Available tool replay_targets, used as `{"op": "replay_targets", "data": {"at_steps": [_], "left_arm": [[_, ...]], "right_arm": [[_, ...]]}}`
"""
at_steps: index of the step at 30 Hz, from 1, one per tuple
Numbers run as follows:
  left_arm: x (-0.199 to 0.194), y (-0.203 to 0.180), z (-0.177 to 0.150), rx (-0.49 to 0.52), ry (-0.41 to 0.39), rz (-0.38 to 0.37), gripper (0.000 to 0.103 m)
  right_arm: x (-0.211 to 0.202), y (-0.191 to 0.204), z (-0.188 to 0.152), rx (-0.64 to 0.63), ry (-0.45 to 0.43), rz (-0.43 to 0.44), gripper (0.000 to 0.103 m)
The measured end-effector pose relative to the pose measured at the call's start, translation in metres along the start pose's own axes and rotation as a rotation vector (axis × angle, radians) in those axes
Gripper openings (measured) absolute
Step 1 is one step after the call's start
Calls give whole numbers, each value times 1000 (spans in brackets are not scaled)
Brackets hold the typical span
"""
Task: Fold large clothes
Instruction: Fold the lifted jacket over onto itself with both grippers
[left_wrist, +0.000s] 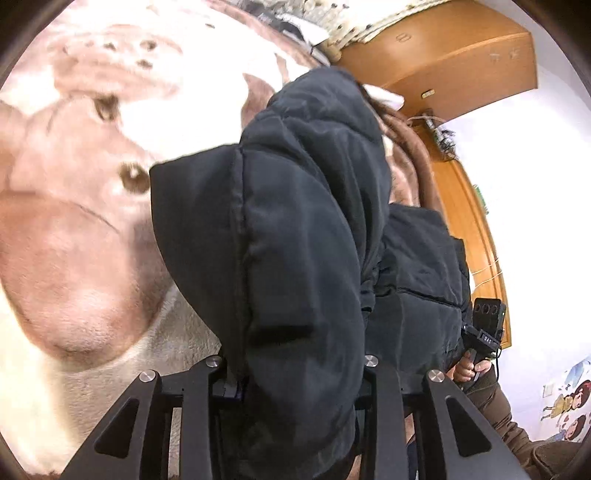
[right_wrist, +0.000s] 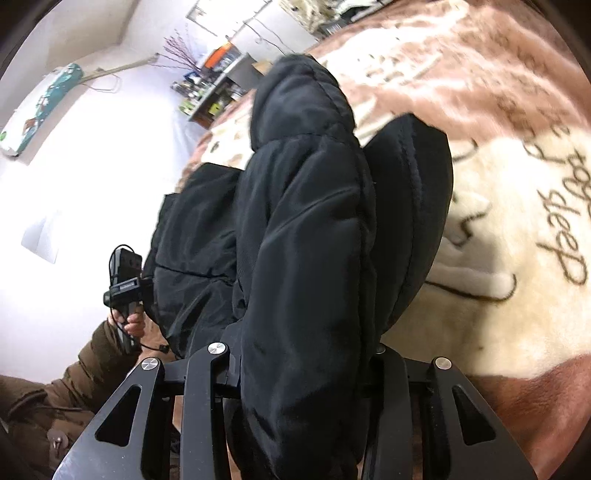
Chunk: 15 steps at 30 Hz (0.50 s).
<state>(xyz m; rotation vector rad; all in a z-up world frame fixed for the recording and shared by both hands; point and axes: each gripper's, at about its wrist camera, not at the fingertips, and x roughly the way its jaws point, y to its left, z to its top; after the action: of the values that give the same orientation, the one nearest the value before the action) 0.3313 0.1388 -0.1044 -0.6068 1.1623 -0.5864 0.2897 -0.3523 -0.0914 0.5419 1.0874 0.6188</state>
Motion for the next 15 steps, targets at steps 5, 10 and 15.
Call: {"op": "replay_targets", "data": {"at_steps": [5,10,15], "left_arm": [[-33,4,-3,10,-53,-1,34],[-66,13,1,14,-111,28,34],[-104,22,-3,28,-153,65,34]], "right_arm": [[-14,18,-3,-50,-46,43,37],[-8,26,-7,-84,-52,62,37],[12,20,-3,-128,-33,85,36]]}}
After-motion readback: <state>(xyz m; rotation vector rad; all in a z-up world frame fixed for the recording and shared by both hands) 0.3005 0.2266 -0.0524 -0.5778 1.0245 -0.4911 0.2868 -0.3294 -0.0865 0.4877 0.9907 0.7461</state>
